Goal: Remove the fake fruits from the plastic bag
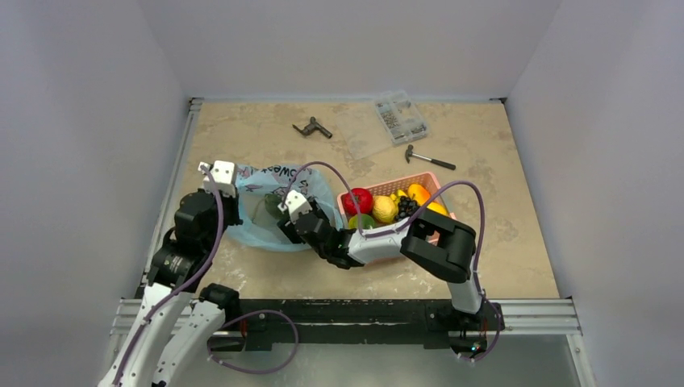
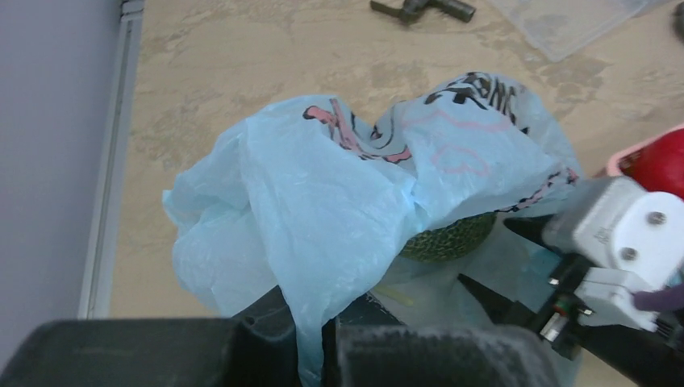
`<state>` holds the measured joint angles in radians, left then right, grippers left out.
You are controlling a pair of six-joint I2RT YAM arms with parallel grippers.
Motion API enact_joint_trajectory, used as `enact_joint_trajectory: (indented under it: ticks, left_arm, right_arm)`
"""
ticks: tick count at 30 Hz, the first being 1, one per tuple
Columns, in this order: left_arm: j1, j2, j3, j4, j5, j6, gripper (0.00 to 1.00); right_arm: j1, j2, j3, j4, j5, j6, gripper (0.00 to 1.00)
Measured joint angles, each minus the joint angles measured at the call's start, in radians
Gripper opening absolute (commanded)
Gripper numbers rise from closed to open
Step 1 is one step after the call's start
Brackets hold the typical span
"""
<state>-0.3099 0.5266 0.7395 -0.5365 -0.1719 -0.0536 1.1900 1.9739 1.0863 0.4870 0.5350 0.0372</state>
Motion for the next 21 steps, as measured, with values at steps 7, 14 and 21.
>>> enact_joint_trajectory:
  ticks: [7, 14, 21]
  left_arm:
    - [0.0, 0.193, 0.052, -0.094, -0.252, -0.034, 0.12]
    - [0.0, 0.351, 0.084, -0.18, -0.342, -0.063, 0.0]
    - [0.0, 0.393, 0.104, -0.214, -0.312, -0.066, 0.0]
  right_arm:
    - [0.0, 0.0, -0.067, 0.003, -0.051, 0.212, 0.57]
    - [0.003, 0.0, -0.082, 0.014, -0.093, 0.301, 0.57]
    - [0.027, -0.034, -0.082, 0.015, -0.12, 0.282, 0.66]
